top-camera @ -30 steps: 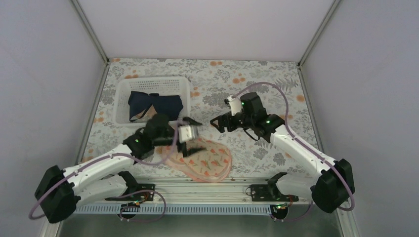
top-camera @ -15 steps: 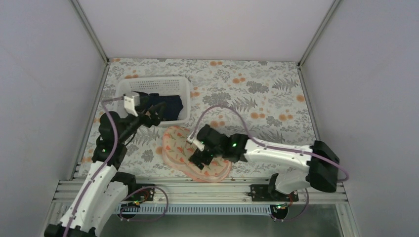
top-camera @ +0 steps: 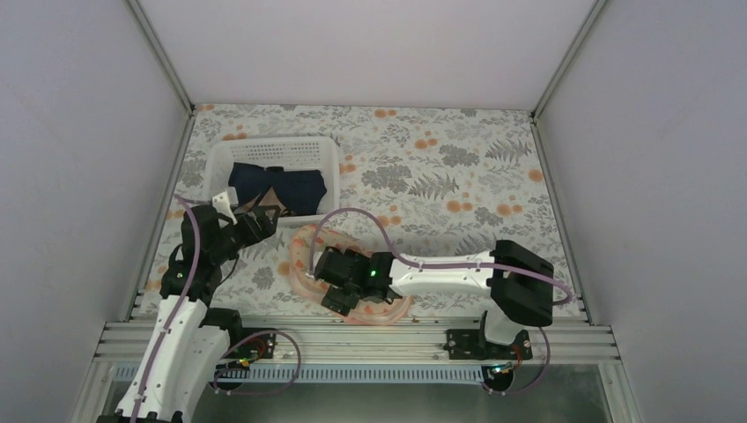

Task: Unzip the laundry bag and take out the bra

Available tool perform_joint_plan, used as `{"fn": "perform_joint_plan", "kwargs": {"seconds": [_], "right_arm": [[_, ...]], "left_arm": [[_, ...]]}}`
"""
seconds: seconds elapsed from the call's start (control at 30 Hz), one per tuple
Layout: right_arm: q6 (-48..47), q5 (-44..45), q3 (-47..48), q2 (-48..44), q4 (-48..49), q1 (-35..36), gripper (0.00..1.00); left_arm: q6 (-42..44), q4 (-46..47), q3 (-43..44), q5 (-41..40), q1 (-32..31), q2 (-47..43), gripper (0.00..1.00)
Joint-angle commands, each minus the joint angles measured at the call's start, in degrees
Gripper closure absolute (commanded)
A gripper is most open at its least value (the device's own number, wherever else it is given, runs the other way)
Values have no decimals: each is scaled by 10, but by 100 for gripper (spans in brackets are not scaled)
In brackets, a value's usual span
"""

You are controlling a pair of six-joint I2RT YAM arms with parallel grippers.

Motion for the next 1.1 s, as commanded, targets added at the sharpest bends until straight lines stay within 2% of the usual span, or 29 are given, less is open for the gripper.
{"fn": "perform_joint_plan", "kwargs": {"seconds": [0.0, 0.17, 0.27, 0.4, 0.67, 0.8, 0.87, 1.07], "right_arm": [[-12, 27, 14, 30, 12, 22, 0], [-3, 89, 22, 52, -8, 27, 0], [8, 120, 27, 49, -19, 27, 4], [18, 129, 40, 32, -36, 27, 5], [23, 160, 40, 18, -67, 26, 7], [34, 175, 56, 18, -88, 26, 9], [38, 180, 59, 14, -92, 25, 14], [46, 175, 55, -24, -97, 10, 15]], "left_arm": [[-40, -105, -13, 6, 3, 12, 3], [-42, -154, -23, 15, -1, 32, 5], [-38, -160, -25, 20, -6, 39, 6], [-31, -164, -24, 25, -21, 49, 7], [-48, -131, -62, 46, -80, 91, 17], [-52, -100, -78, 65, -85, 103, 20], [-52, -95, -81, 68, -85, 103, 20], [-49, -84, -83, 78, -79, 101, 20]]}}
